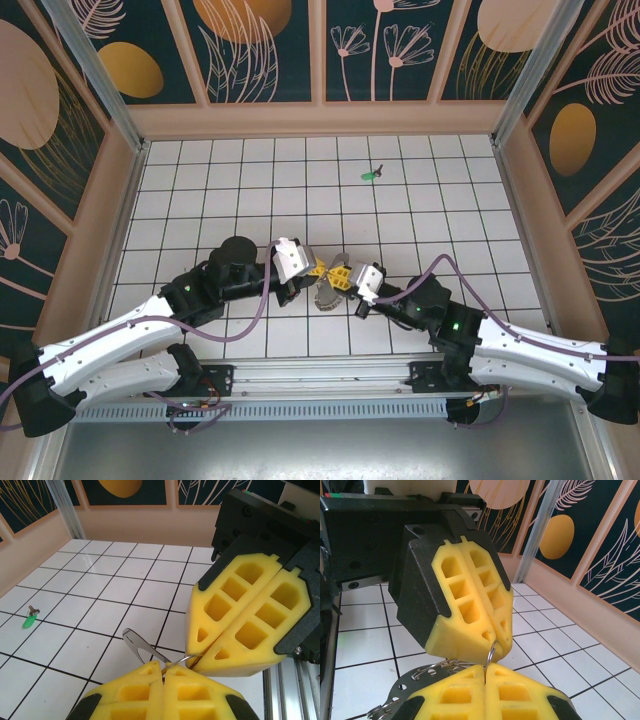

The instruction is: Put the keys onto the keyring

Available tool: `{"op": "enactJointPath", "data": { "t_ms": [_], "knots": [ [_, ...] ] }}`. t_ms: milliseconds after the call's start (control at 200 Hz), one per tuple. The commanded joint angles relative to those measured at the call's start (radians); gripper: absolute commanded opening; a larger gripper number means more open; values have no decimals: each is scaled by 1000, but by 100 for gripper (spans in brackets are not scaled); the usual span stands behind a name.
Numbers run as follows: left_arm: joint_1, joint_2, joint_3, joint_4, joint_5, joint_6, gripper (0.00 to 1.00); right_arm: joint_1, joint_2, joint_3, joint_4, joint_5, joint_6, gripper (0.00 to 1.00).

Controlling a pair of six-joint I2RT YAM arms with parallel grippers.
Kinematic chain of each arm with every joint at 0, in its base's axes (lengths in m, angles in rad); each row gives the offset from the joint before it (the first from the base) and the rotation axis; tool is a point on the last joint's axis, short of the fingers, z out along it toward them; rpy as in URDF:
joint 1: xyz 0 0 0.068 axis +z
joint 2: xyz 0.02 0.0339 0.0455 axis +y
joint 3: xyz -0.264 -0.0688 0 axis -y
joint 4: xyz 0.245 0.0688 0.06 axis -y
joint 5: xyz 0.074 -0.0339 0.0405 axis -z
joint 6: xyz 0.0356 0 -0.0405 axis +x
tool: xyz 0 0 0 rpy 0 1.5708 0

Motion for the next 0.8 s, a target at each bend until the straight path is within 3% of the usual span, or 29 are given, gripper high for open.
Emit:
{"op": "enactJointPath", "data": {
  "t_ms": [0,470,641,796],
  "knots": [
    [2,0,-15,55,-15,11,0,25,-14,12,94,-43,-1,0],
    [2,-33,-33,75,11,7,0,23,-41,6,90,-32,24,0],
    [1,-56,-37,85,17,8,0,22,-41,9,88,-24,32,18],
    [1,-62,-31,80,40,11,0,22,-26,17,79,-7,34,22]
  ]
}}
